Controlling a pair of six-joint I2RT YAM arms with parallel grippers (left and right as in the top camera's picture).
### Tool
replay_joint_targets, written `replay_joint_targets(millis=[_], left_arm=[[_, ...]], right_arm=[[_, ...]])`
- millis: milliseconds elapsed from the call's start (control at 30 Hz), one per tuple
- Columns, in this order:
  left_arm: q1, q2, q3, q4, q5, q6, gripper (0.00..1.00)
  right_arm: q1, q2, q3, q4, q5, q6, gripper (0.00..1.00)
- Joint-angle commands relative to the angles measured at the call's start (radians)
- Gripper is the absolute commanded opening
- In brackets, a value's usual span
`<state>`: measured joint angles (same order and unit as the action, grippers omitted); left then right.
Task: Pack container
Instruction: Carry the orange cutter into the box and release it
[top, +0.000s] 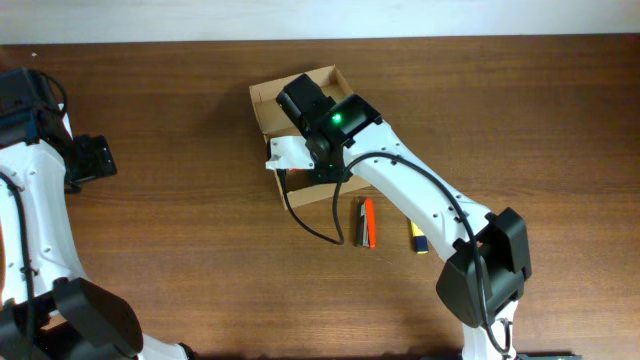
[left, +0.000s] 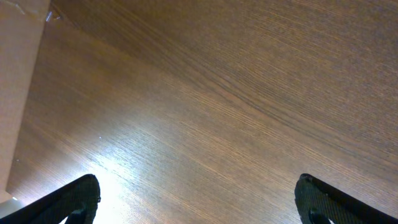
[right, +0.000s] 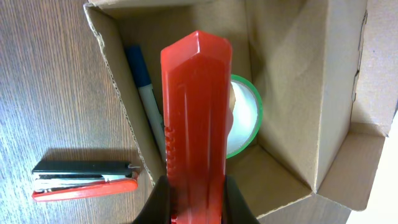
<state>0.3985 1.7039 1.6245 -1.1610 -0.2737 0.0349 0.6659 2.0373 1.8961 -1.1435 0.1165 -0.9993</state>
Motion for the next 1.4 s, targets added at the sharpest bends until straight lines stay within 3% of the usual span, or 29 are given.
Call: replay_joint_targets(millis=[0,533,1067,1100,1167,1233,1367], left_arm=[[0.003,-0.015,-0.006,0.002,0.004,0.015,1.0],[0.003,-0.015,-0.006,0.002,0.004,0.015,1.0],[0.003,-0.015,-0.006,0.002,0.004,0.015,1.0],[0.003,-0.015,-0.006,0.002,0.004,0.015,1.0],[0.003,-0.015,-0.006,0.002,0.004,0.015,1.0],[0.003,-0.015,-0.006,0.002,0.004,0.015,1.0],[0.003,-0.015,-0.006,0.002,0.004,0.015,1.0]], right_arm=[[0.003,0.027,0.015,0.004,0.014,-0.024,0.04],[0.002,0.119,0.014,0.05,-0.02,-0.071,0.04],[0.0,0.212,0.011,0.025,-0.105,-0.016,0.04],[0.0,0.212,0.011,0.026,-0.103,-0.013,0.06],[0.0,0.212,0.011,0.029,-0.087,0.003,0.27],[0.0,0.212,0.011,0.055,-0.033,0.053,0.4],[0.0,0.212,0.012,0.112,0.056,0.1,0.44]])
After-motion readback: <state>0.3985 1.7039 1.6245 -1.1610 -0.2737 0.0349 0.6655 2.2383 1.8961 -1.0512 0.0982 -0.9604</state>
